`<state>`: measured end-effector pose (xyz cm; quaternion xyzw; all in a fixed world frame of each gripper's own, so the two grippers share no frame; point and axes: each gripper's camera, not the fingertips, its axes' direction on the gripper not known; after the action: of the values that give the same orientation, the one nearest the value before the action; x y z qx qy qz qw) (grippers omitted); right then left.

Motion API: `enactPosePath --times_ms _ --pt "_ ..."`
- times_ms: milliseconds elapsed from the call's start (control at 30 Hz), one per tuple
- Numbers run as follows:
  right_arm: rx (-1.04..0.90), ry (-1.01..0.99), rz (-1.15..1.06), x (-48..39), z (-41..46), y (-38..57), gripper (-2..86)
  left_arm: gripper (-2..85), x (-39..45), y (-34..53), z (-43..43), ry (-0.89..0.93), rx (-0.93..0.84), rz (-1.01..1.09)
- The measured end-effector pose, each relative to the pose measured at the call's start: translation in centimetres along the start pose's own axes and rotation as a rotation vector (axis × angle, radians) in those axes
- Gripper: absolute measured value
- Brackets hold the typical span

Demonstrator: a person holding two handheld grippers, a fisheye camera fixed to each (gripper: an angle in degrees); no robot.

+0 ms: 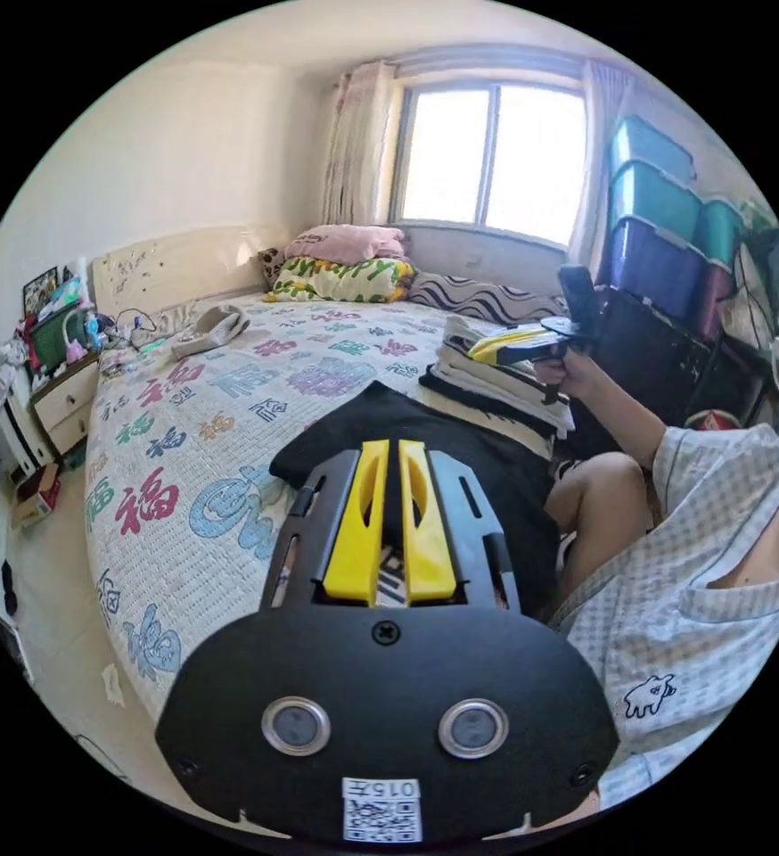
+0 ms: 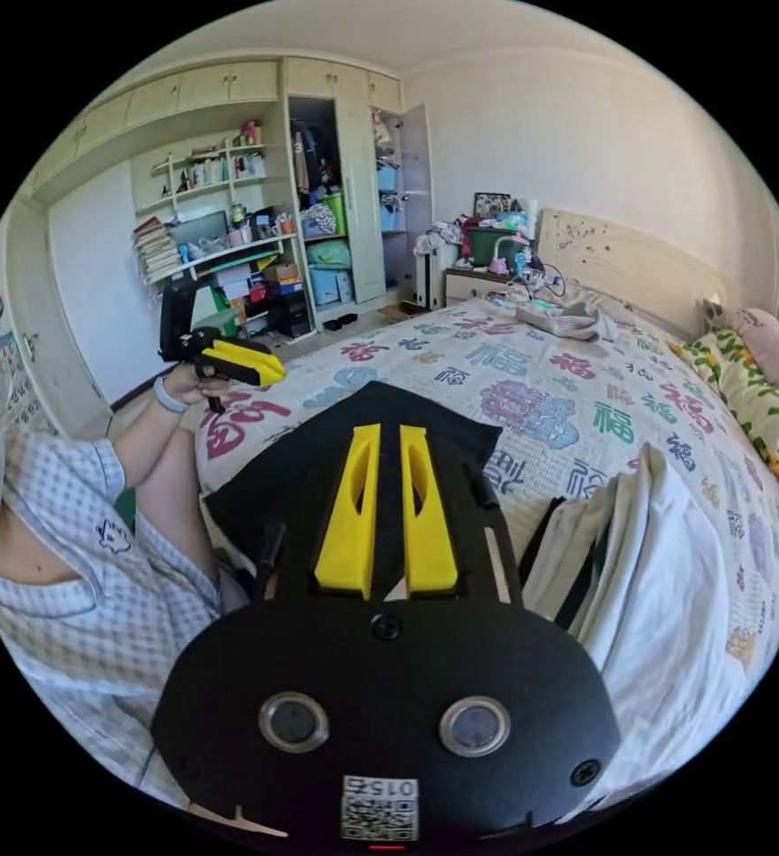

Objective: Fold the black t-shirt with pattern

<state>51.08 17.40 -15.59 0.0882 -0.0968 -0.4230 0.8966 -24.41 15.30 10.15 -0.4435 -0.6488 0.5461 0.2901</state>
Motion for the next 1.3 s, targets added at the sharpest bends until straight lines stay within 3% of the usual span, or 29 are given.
enactPosePath --times_ms 167,367,567,767,967,1100,1300 --pt "-0.073 0.118 -0.145 -10.2 1.3 9.6 5.6 4.0 12.8 8.7 -2.4 -0.06 0.047 0.11" --pt "-0.206 0.272 -0.24 -15.1 5.2 12.8 7.6 7.5 19.4 13.9 0.7 -0.109 0.058 0.101" --pt "-0.279 0.378 -0.254 -16.7 7.5 13.6 0.2 2.8 22.0 14.9 3.4 -0.28 0.015 0.126" --pt "-0.235 0.225 -0.152 -15.8 5.6 15.1 -1.0 0.9 22.8 16.0 1.6 -0.29 0.044 0.121" --pt "-0.407 0.322 -0.252 -16.9 9.7 14.0 -0.9 0.7 21.5 16.5 3.7 -0.273 -0.011 0.073" --pt "-0.353 0.224 -0.174 -15.5 8.5 12.9 -0.3 0.8 20.5 16.0 3.4 -0.245 -0.015 0.053" --pt "-0.081 0.101 0.036 -10.6 4.0 11.9 4.1 0.9 17.1 15.4 0.3 -0.125 0.004 -0.044"
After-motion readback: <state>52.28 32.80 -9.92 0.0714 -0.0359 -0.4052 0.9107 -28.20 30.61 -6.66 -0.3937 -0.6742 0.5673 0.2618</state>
